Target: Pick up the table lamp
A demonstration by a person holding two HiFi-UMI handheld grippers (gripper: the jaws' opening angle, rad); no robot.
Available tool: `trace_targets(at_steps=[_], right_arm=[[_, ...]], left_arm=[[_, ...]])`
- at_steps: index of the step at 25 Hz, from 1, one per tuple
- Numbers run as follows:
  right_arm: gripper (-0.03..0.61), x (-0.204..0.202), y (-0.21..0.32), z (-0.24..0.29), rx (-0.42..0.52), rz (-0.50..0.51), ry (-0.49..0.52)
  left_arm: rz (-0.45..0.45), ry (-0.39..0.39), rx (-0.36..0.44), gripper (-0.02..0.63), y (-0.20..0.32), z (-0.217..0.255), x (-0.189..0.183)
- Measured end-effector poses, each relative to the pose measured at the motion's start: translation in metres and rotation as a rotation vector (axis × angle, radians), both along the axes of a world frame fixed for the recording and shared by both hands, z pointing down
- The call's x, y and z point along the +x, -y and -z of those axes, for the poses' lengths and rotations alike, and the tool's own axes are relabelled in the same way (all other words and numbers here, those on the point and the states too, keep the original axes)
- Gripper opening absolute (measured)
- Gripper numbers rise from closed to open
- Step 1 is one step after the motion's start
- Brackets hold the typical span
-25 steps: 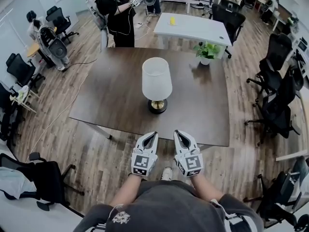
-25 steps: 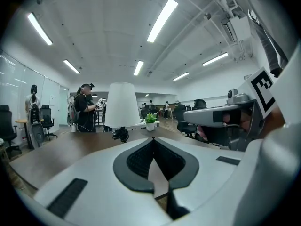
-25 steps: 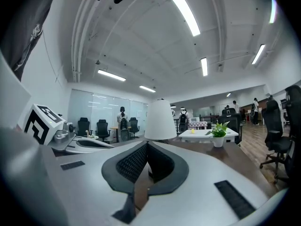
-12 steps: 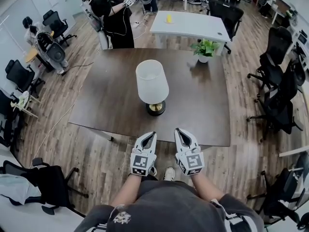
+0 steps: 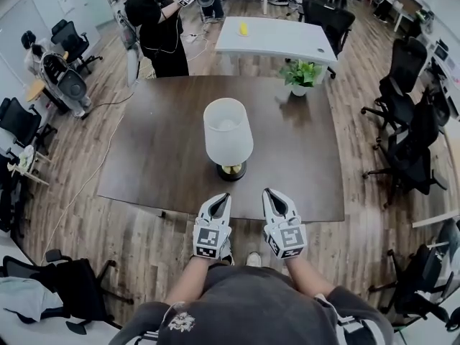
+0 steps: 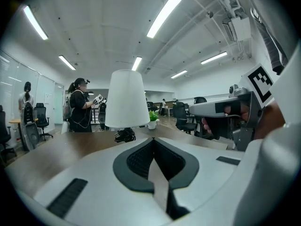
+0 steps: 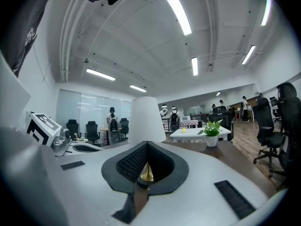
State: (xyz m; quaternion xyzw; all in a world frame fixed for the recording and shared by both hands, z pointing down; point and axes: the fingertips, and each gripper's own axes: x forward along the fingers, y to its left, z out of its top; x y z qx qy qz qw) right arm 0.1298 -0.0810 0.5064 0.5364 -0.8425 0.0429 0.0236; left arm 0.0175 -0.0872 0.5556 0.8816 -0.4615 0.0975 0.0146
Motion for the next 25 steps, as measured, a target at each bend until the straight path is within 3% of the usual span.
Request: trace_targets(at_steps=[14,25], right_arm=[[0.025,-0.039,0.065,-0.017,-0.033,-0.089,-0.051],[0.025,-0.045,0.082,-0.022,-0.037,-0.194,-0.065]], left_arm=[[-0.117,-0.005,-0.02,0.008,0.07,-0.022,-0.036],[-0.172,-0.009,-0.024,0.008,0.101,-0.037,-0.05]])
